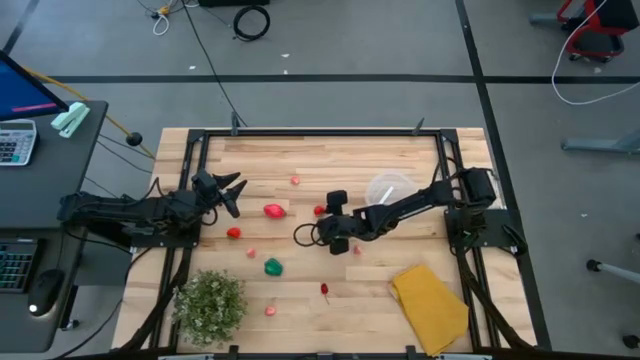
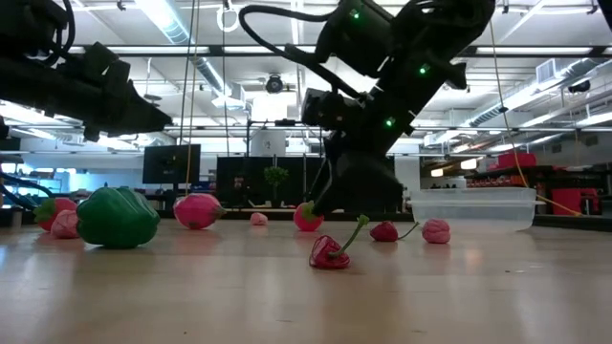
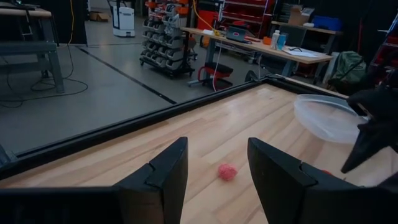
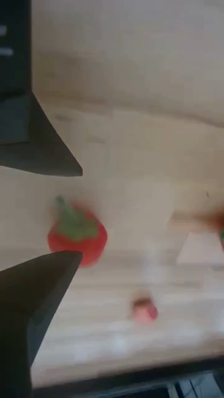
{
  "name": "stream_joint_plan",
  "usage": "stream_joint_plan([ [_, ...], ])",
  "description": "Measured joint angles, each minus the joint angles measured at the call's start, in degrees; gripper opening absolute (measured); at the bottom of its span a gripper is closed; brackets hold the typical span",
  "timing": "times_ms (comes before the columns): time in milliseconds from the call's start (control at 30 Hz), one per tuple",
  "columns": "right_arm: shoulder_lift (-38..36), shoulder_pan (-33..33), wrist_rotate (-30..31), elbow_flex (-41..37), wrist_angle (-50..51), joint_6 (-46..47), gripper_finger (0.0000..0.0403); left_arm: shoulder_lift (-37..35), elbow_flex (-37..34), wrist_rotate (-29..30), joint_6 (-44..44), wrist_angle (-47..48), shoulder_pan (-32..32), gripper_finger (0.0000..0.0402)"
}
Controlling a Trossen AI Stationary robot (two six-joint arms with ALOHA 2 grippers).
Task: Pick and placing Produce into tupperware
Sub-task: Put the red strawberry into the transparent container
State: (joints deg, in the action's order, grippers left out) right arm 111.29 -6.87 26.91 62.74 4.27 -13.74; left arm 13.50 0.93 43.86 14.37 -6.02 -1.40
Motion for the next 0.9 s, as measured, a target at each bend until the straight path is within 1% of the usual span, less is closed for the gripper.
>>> stream_joint_plan([
  [233,2.10,0.00,0.48,0.00,-1.59,-0.11,0.0196,0.00,0.00,-0.02,0.02,0.83,-0.01,0.0174],
  [400,2.29,0.02,0.81,0.00,-2.06,-0.11,0.0180,-0.02,0.00,-0.01,0.01,1.11,0.02,0.0174],
  [567,2.29,0.39,2.41,0.00,-2.51,-0.04,0.0164,-0.02,0.00,-0.02,0.02,1.27,-0.01,0.0174],
  [767,2.29,1.31,2.54,0.00,-2.51,0.67,0.0143,-0.02,0.00,-0.02,0.00,1.25,-0.01,0.0174],
  [900,2.29,2.00,2.52,0.00,-2.53,3.02,0.0125,-0.02,0.00,-0.02,0.02,1.25,0.00,0.0174],
])
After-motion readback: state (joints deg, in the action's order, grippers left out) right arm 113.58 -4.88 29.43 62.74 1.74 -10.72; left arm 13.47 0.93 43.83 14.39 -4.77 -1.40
